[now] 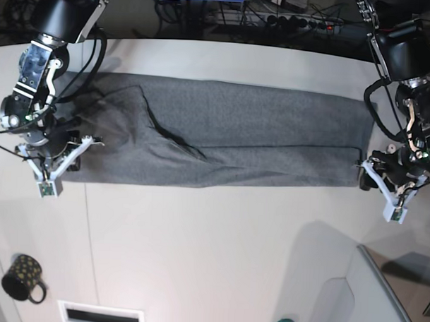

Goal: Layout the t-shirt on the table in an organized manner, then fold the t-shirt properly
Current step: 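Grasp both strip ends with the grippers and pull them apart, then hold the strip ends with both grippers and pull it taut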

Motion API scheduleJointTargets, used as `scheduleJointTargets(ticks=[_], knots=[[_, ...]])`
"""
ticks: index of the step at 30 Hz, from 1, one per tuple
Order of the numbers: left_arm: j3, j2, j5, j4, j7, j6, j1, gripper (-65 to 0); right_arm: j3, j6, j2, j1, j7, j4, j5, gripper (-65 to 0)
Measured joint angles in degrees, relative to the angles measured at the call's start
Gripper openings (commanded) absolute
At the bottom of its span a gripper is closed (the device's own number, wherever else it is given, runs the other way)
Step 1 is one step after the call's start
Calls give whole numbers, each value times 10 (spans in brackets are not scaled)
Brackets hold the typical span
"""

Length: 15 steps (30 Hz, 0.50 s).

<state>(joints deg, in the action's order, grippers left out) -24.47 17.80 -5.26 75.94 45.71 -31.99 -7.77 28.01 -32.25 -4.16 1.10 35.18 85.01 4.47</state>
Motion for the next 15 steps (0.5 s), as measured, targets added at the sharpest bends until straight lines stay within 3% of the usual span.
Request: scheduleJointTargets(ticks=[7, 15], knots=[[18, 3, -3, -107, -2, -5, -47, -346, 0, 0, 0, -2, 0, 0, 0, -641], [22, 3, -4, -126, -4, 0, -61, -346, 0, 0, 0, -2, 0, 0, 0, -641]])
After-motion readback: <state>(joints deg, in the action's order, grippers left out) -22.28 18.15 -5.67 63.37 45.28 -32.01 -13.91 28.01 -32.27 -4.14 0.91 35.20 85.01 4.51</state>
